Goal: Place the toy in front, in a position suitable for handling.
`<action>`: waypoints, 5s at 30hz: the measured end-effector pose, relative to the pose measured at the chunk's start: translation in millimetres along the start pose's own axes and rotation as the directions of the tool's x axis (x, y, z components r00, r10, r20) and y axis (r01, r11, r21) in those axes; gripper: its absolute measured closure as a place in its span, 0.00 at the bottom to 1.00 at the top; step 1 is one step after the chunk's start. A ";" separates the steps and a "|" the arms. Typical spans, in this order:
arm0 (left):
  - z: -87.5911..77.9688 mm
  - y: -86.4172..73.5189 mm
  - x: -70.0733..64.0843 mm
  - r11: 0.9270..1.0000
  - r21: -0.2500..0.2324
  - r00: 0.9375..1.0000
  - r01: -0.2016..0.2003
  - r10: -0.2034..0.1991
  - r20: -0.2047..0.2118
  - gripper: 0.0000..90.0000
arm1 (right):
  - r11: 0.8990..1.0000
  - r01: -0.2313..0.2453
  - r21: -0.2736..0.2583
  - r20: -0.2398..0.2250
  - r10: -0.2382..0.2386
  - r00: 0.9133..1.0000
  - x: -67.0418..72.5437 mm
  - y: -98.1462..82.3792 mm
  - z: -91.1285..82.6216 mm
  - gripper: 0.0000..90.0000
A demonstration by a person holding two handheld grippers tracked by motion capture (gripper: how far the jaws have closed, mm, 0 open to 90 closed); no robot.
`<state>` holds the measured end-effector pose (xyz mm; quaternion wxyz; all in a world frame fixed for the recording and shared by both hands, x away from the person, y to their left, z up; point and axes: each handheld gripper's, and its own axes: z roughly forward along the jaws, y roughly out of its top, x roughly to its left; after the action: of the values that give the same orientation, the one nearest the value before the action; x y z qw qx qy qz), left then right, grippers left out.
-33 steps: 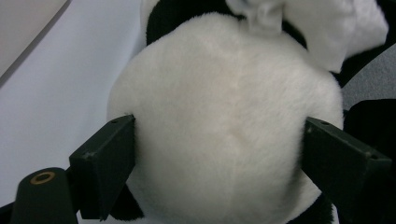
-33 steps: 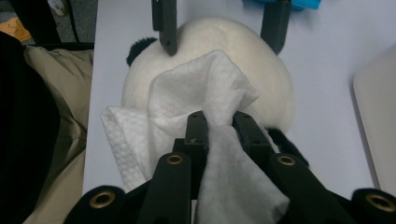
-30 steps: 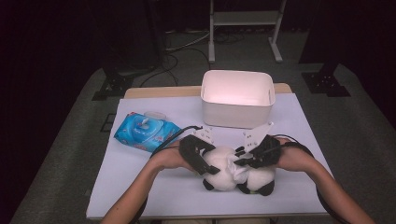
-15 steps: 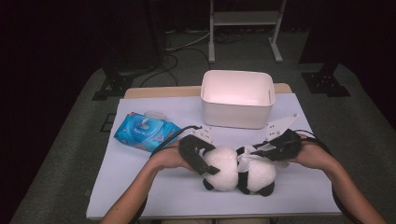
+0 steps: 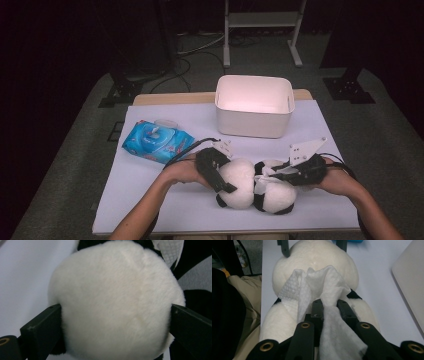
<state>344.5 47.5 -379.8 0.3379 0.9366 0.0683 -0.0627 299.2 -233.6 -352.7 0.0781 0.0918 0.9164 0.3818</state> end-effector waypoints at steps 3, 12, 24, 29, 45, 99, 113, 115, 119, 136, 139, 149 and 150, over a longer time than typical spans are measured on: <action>-1.9 1.6 -6.1 1.000 0.020 1.000 -0.017 0.017 -0.017 0.09 | 1.000 0.017 0.003 0.002 -0.017 1.000 -1.4 5.6 0.4 0.85; -2.9 2.5 -15.3 0.997 0.043 0.995 -0.067 0.070 -0.068 0.15 | 0.998 0.055 0.032 -0.016 -0.055 0.998 -8.8 30.2 18.2 0.85; -3.5 -1.6 -15.7 0.998 0.019 0.995 -0.067 0.068 -0.069 0.15 | 0.998 -0.047 0.036 0.065 0.045 0.997 -33.3 8.4 -3.4 0.85; -3.5 -2.7 -16.6 0.998 0.015 0.995 -0.068 0.069 -0.070 0.15 | 0.996 -0.091 0.014 0.081 0.089 0.993 -32.2 -8.5 -17.6 0.85; -0.5 2.0 -19.7 0.999 -0.001 0.997 -0.045 0.045 -0.069 0.15 | 0.994 -0.104 -0.014 0.101 0.105 0.989 -18.7 -18.5 -36.3 0.85; 3.5 -5.3 -21.4 0.999 -0.019 0.997 -0.039 0.038 -0.065 0.14 | 0.982 -0.014 0.189 -0.072 0.028 0.997 -18.3 47.9 39.5 0.62; 3.2 -4.6 -19.4 0.999 -0.030 0.998 -0.031 0.029 -0.061 0.14 | 0.984 0.113 0.135 -0.089 -0.101 0.991 -0.3 68.5 49.1 0.87; 3.2 -4.7 -19.4 0.999 -0.040 0.998 -0.030 0.027 -0.061 0.14 | 0.982 0.129 0.137 -0.089 -0.117 0.989 3.4 69.6 47.5 0.87; 1.9 -7.7 -18.6 0.998 -0.058 0.998 -0.021 0.017 -0.060 0.13 | 0.972 0.157 0.175 -0.092 -0.143 0.985 13.1 66.1 38.6 0.88; -2.9 -10.9 -11.7 0.996 -0.089 0.999 -0.013 0.010 -0.033 0.11 | 0.989 0.045 0.141 0.000 -0.045 0.999 3.9 18.5 0.2 0.88; 0.3 -11.8 -9.8 0.996 -0.091 1.000 -0.013 0.011 -0.027 0.19 | 0.991 0.051 0.123 0.013 -0.053 0.999 4.7 16.7 1.0 0.88; 0.6 -5.1 -11.3 0.994 -0.113 1.000 -0.012 0.011 -0.011 0.25 | 0.992 0.100 0.079 -0.012 -0.099 0.995 10.3 40.1 11.3 0.88; 1.1 -4.5 -11.3 0.993 -0.115 1.000 -0.013 0.012 -0.009 0.25 | 0.991 0.110 0.075 -0.012 -0.110 0.994 11.5 43.3 13.1 0.88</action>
<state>332.6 49.2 -381.6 0.3914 0.9162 0.0676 -0.0527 295.5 -192.0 -331.8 0.0919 0.0425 0.9342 0.3422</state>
